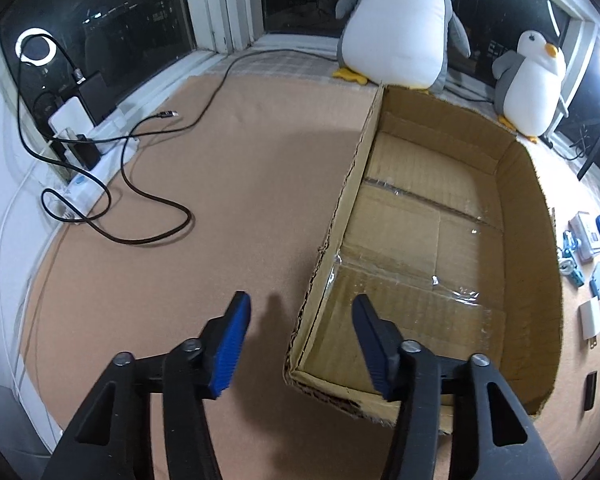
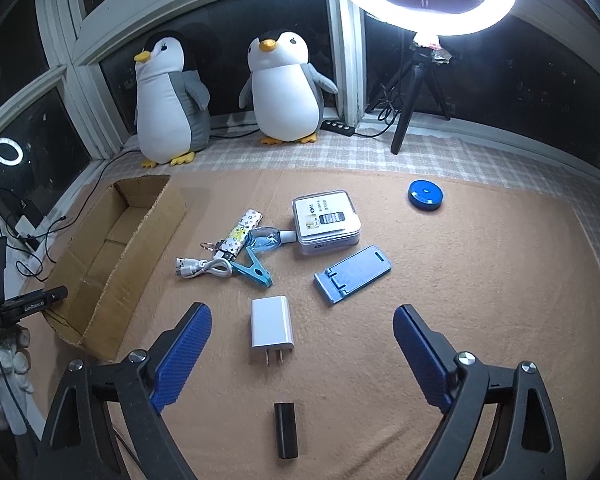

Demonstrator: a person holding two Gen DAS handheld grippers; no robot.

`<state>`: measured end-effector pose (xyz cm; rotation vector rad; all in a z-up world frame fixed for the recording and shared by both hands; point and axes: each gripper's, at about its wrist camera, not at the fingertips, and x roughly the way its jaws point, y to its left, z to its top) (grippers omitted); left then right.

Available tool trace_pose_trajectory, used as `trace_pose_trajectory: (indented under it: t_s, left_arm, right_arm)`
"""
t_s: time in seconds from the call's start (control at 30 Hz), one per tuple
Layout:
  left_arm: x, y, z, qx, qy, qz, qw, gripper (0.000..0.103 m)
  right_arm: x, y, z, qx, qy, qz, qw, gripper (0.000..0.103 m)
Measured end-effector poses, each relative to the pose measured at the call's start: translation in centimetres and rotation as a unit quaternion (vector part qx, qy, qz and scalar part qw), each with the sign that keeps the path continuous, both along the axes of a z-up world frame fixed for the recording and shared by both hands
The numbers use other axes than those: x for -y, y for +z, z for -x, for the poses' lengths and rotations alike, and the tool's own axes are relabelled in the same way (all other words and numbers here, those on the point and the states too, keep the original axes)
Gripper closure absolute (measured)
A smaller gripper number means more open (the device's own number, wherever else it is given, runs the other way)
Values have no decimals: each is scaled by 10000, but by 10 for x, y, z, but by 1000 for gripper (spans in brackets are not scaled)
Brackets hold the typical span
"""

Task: Organize rigid objects
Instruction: 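Move the left tool to the cardboard box rim while the right tool approaches the white charger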

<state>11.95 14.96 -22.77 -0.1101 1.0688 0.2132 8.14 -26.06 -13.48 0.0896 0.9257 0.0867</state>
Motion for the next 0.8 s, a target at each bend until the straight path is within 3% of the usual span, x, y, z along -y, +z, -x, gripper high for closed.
trace_pose_trajectory:
  t_s: [0.17,0.3,0.8]
  left_arm:
    - [2,-10,-6,-140,-74,-33,9999,70]
    - [5,-17,-8,-191,-105,-32,9998,79]
    - [7,-23,-8,-206,-149,-60,9997,80]
  right_arm:
    - [-10,-13,-14,-271,282,58,9992,20]
    - [-21,-30,-25,-555,522,160,9970,31]
    - [-50,-80,-52,-1270,1012,689,9843,47]
